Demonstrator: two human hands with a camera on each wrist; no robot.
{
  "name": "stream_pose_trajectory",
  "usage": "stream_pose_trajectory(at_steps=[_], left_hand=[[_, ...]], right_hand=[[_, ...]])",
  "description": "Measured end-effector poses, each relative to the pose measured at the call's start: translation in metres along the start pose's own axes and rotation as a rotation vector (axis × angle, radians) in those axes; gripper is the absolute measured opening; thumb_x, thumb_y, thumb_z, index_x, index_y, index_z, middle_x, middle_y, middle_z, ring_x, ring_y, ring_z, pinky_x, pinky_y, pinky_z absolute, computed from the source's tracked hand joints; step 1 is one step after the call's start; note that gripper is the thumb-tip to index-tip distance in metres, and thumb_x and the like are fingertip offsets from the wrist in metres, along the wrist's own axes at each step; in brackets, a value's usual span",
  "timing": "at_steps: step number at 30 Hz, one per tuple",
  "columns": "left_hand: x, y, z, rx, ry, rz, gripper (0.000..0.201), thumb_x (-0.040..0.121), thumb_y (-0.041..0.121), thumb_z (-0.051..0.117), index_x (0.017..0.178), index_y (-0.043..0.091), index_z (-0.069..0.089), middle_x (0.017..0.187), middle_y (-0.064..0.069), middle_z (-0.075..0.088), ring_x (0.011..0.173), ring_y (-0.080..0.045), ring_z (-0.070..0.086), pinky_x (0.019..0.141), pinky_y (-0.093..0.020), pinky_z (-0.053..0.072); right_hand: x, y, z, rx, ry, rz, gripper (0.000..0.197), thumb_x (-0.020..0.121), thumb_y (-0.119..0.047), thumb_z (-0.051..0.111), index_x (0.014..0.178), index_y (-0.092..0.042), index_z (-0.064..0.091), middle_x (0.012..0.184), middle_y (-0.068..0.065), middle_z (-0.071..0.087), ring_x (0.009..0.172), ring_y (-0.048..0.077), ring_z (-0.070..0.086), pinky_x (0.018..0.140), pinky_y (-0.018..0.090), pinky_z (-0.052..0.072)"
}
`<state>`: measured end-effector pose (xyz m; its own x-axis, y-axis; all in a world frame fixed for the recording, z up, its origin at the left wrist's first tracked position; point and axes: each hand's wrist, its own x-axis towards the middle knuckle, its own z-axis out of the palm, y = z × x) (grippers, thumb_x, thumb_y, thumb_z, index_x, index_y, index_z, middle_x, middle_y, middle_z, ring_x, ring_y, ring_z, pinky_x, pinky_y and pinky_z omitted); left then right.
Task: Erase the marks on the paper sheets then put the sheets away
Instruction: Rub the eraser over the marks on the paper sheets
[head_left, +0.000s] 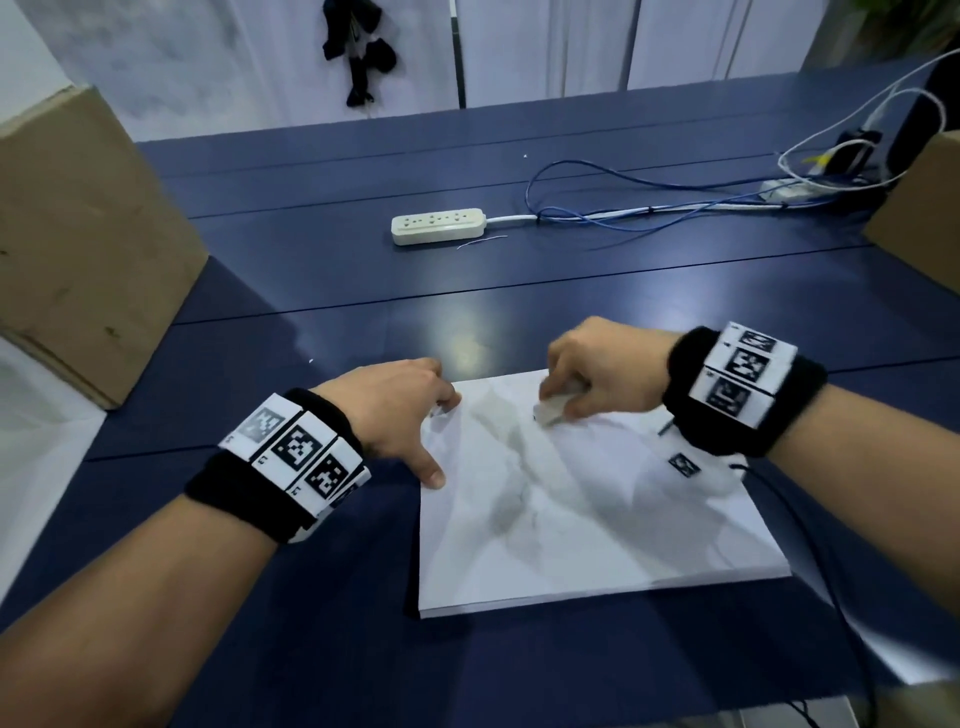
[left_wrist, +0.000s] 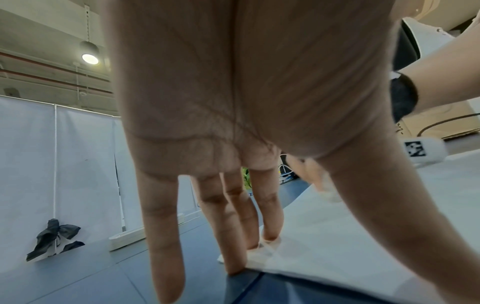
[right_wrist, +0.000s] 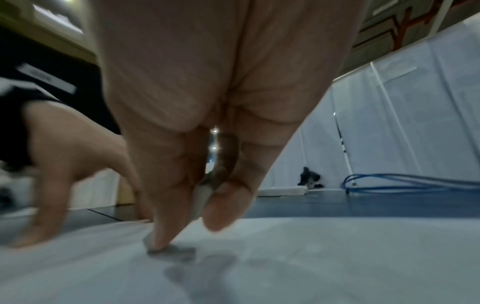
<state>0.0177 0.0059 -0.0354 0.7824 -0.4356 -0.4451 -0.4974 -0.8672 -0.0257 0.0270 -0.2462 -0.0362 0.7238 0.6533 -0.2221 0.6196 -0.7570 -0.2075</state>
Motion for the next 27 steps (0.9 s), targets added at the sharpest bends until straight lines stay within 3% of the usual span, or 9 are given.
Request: stream_pose_trajectory(at_steps=[2, 4, 8, 10, 15, 19, 22, 25, 27], left_hand=[[0.001, 0.0, 0.001, 0.004, 0.0, 0.001, 0.087, 0.053, 0.063, 0.083, 0.127, 0.026, 0.055, 0.109, 0.009, 0.045, 0.098, -0.016, 0.054, 0.084, -0.041, 0.051], [0.002, 0.0, 0.0, 0.005, -0.003, 0.003, 0.087, 0.053, 0.062, 0.083, 0.126, 0.025, 0.056, 0.108, 0.009, 0.045, 0.099, -0.016, 0.054, 0.084, -0.041, 0.051], [0.002, 0.002, -0.001, 0.017, -0.01, 0.008, 0.085, 0.053, 0.061, 0.083, 0.125, 0.025, 0.056, 0.106, 0.01, 0.045, 0.099, -0.017, 0.054, 0.084, -0.041, 0.051], [0.001, 0.001, -0.001, 0.011, -0.01, 0.005, 0.086, 0.054, 0.062, 0.083, 0.126, 0.025, 0.055, 0.107, 0.009, 0.045, 0.099, -0.017, 0.054, 0.085, -0.042, 0.051], [-0.002, -0.001, 0.001, -0.001, -0.009, -0.005, 0.085, 0.055, 0.062, 0.083, 0.126, 0.025, 0.055, 0.108, 0.009, 0.044, 0.097, -0.018, 0.054, 0.084, -0.042, 0.052], [0.0, 0.004, -0.002, 0.014, -0.017, 0.01, 0.082, 0.056, 0.061, 0.082, 0.125, 0.025, 0.056, 0.108, 0.009, 0.045, 0.099, -0.016, 0.053, 0.084, -0.041, 0.051], [-0.001, 0.004, -0.003, 0.017, -0.022, 0.005, 0.082, 0.057, 0.061, 0.082, 0.126, 0.027, 0.056, 0.107, 0.009, 0.045, 0.099, -0.016, 0.053, 0.085, -0.041, 0.051], [-0.001, 0.002, -0.001, 0.007, -0.011, -0.012, 0.083, 0.055, 0.062, 0.082, 0.125, 0.026, 0.057, 0.107, 0.009, 0.045, 0.098, -0.017, 0.053, 0.084, -0.041, 0.051], [-0.002, 0.002, -0.001, 0.003, -0.005, -0.023, 0.083, 0.055, 0.062, 0.082, 0.124, 0.024, 0.057, 0.108, 0.008, 0.046, 0.098, -0.017, 0.054, 0.084, -0.041, 0.051]], right_hand=[[-0.012, -0.008, 0.003, 0.029, -0.087, -0.049, 0.02, 0.081, -0.042, 0.071, 0.099, -0.034, 0.074, 0.077, -0.01, 0.052, 0.066, 0.003, 0.047, 0.067, 0.021, 0.042], [-0.012, -0.008, 0.003, 0.021, -0.072, -0.042, 0.02, 0.08, -0.042, 0.07, 0.099, -0.034, 0.074, 0.075, -0.01, 0.05, 0.066, 0.004, 0.047, 0.067, 0.02, 0.042], [0.009, 0.007, -0.004, -0.053, 0.086, 0.076, 0.027, 0.079, -0.041, 0.064, 0.095, -0.023, 0.074, 0.07, 0.0, 0.057, 0.073, 0.025, 0.055, 0.071, 0.035, 0.049], [0.011, 0.011, -0.003, -0.077, 0.111, 0.085, 0.022, 0.082, -0.039, 0.064, 0.089, -0.02, 0.073, 0.068, 0.003, 0.058, 0.073, 0.029, 0.056, 0.067, 0.034, 0.047], [-0.016, -0.006, 0.005, 0.017, -0.061, -0.022, 0.016, 0.08, -0.037, 0.07, 0.096, -0.034, 0.073, 0.08, -0.009, 0.053, 0.073, 0.009, 0.049, 0.07, 0.026, 0.044], [0.0, 0.001, 0.001, -0.008, 0.008, 0.062, 0.023, 0.078, -0.037, 0.07, 0.1, -0.03, 0.074, 0.077, -0.006, 0.059, 0.078, 0.018, 0.058, 0.073, 0.029, 0.048], [0.017, 0.013, -0.005, -0.039, 0.087, 0.149, 0.029, 0.079, -0.035, 0.07, 0.107, -0.028, 0.073, 0.074, -0.009, 0.053, 0.079, 0.02, 0.054, 0.071, 0.026, 0.041], [0.01, 0.01, -0.004, -0.044, 0.063, 0.106, 0.023, 0.077, -0.039, 0.068, 0.097, -0.028, 0.074, 0.07, -0.006, 0.055, 0.075, 0.021, 0.056, 0.068, 0.029, 0.044], [-0.003, 0.004, 0.0, -0.027, -0.001, 0.074, 0.03, 0.071, -0.047, 0.062, 0.092, -0.029, 0.074, 0.077, -0.001, 0.061, 0.076, 0.021, 0.058, 0.069, 0.033, 0.05]])
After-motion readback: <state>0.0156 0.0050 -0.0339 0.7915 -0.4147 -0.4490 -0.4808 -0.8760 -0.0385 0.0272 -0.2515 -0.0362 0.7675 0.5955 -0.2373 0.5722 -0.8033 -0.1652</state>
